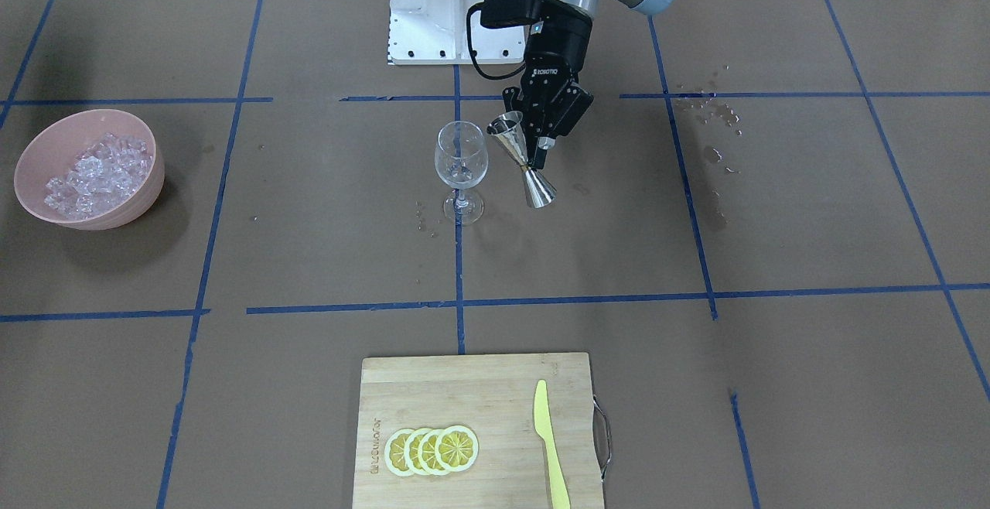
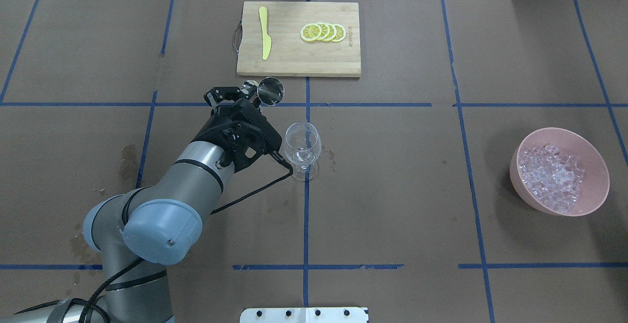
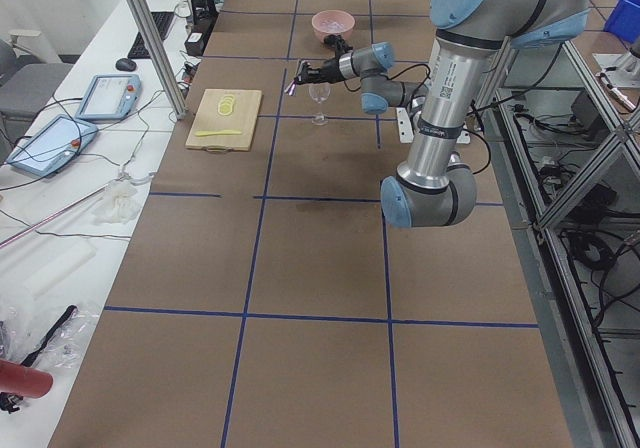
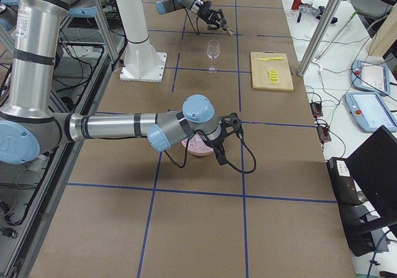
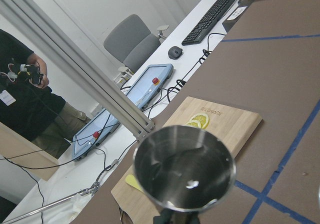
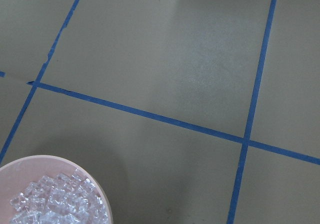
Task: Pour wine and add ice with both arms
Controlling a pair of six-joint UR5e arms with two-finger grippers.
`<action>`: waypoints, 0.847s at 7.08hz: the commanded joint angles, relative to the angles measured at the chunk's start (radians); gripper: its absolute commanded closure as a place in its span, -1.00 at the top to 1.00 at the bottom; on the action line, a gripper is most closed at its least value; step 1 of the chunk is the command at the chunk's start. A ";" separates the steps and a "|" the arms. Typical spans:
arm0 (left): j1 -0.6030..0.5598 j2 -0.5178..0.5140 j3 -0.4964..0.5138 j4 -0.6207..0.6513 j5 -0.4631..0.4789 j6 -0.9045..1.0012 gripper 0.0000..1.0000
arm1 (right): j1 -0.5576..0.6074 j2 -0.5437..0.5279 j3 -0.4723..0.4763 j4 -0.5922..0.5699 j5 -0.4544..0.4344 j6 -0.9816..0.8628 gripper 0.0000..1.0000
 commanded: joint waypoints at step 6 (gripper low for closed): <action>0.030 -0.047 0.042 0.002 0.083 0.493 -1.00 | 0.000 -0.001 -0.002 -0.001 0.001 0.045 0.99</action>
